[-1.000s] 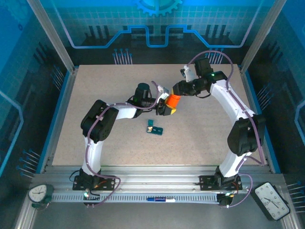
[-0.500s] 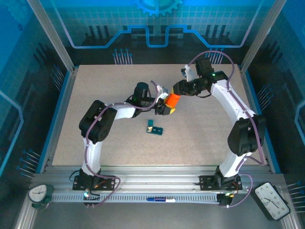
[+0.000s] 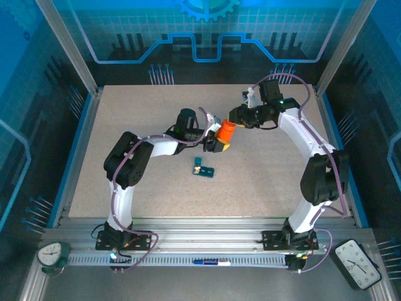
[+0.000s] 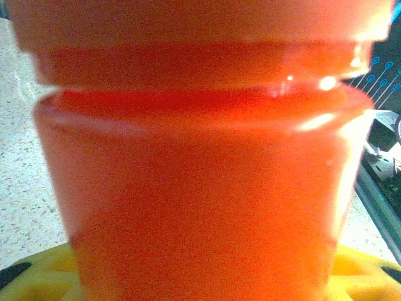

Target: Sort the pills into containers

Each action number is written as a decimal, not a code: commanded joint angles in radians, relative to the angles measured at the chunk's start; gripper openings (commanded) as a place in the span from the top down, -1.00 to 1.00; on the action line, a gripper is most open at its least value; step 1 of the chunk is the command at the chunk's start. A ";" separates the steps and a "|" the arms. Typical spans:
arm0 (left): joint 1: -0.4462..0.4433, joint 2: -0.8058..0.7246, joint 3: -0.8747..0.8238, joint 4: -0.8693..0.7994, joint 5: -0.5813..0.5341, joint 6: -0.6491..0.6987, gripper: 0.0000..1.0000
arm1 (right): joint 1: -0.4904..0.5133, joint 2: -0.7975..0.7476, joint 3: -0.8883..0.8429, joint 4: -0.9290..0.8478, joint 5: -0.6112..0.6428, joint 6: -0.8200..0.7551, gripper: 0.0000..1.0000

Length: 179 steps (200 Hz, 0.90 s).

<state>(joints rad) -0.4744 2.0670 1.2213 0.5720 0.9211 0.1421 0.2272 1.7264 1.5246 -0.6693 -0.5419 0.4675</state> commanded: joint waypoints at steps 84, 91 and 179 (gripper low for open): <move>0.007 -0.078 0.058 0.228 0.055 -0.086 1.00 | -0.120 -0.156 -0.023 -0.020 0.005 -0.010 -0.29; 0.009 -0.077 0.063 0.226 0.065 -0.094 1.00 | -0.131 -0.174 -0.036 0.003 -0.006 -0.026 -0.30; 0.011 -0.062 0.138 0.101 0.187 -0.127 1.00 | -0.134 -0.278 -0.095 0.225 -0.136 -0.391 -0.68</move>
<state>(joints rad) -0.4706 2.0335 1.3125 0.7021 1.0317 0.0307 0.0841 1.4368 1.3937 -0.4797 -0.6117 0.2005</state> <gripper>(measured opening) 0.531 0.832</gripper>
